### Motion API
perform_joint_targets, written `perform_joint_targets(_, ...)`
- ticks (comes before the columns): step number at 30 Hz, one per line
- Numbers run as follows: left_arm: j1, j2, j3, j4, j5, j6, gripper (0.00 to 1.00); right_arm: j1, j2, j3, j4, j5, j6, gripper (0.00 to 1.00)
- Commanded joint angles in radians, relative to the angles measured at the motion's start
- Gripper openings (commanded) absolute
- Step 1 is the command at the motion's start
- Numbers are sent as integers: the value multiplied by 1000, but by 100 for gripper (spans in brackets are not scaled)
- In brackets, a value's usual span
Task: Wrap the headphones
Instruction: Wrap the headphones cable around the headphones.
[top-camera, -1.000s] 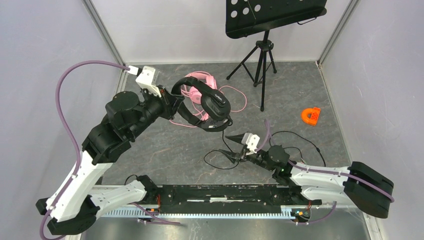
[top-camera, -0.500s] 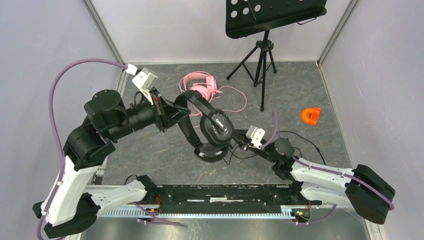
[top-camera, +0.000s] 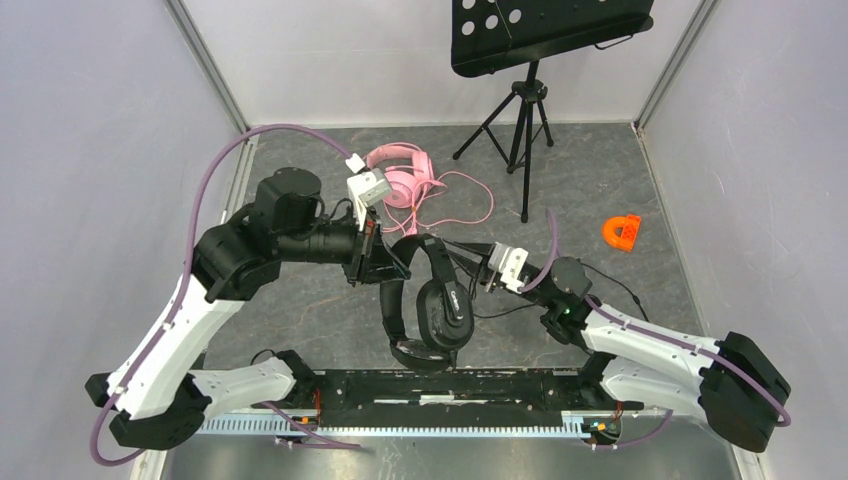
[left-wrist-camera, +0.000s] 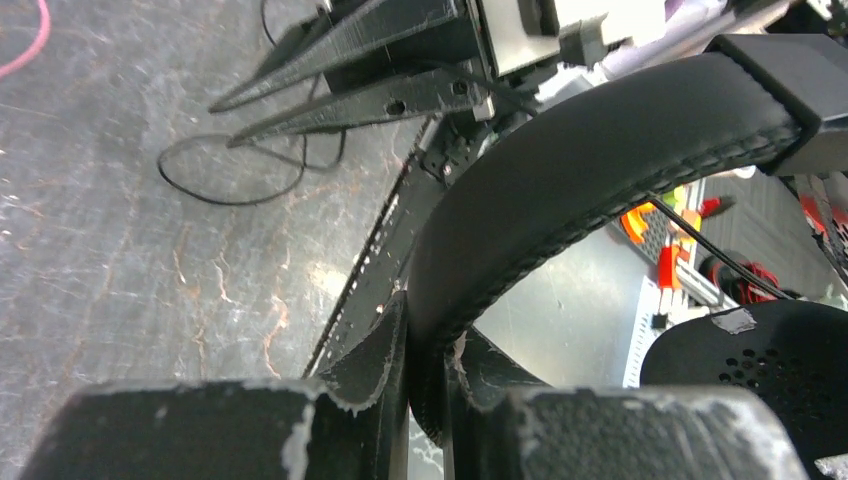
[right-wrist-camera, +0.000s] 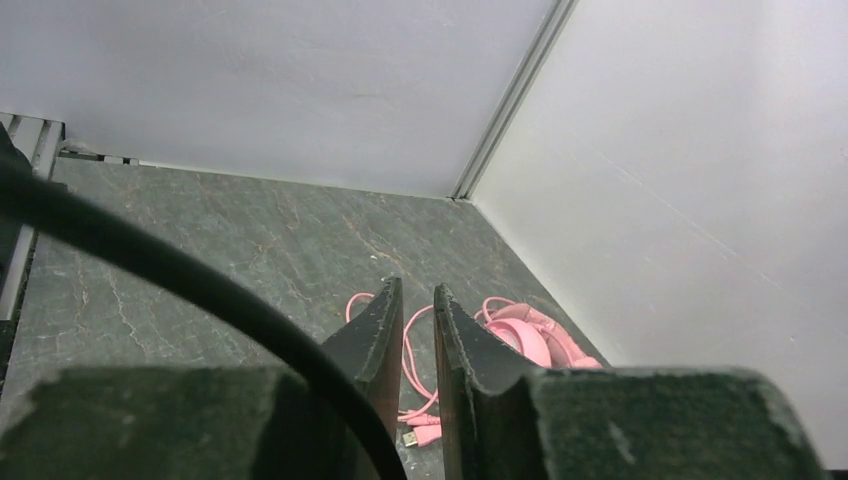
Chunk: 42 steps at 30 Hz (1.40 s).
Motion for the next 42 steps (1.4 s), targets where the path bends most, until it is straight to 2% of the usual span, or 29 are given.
perform_joint_targets(1,-1,12,-16,-20,133,90,2,-8,-13,65,9,-1,-39,26)
perform_joint_targets(5,-1,14,-49,-23,146,124,2,-11,3,73,-15,-2,-73,23)
perform_joint_targets(8,-1,25,-44,-36,137,140,2,-13,9,42,1,-42,-65,37)
perform_joint_targets(9,-1,29,-40,-42,132,140,2,-14,8,31,5,-65,-60,39)
perform_joint_targets(11,-1,34,-31,-51,142,146,2,-15,12,6,10,-96,-57,39)
perform_joint_targets(15,-1,35,-19,-77,160,177,2,-24,24,-36,21,-155,-61,33)
perform_joint_targets(20,-1,46,-16,-124,187,239,2,-36,55,-40,9,-220,-58,36)
perform_joint_targets(23,-2,69,-23,-139,221,249,2,-45,85,-11,-30,-257,-64,20)
perform_joint_targets(24,-2,74,-27,-146,229,287,2,-48,91,0,-37,-266,-65,12)
perform_joint_targets(26,-2,74,-45,-163,225,343,2,-56,100,29,-62,-275,-65,4)
perform_joint_targets(29,-2,68,-78,-170,86,416,2,-75,108,115,-167,-262,-65,1)
perform_joint_targets(34,-2,86,-123,-168,-245,468,2,-110,107,315,-522,-241,-89,0)
perform_joint_targets(37,-8,89,-155,-136,-449,489,2,-112,104,414,-742,-178,-114,0)
perform_joint_targets(42,-18,133,-163,-127,-746,470,2,-112,108,532,-1026,-145,-51,0)
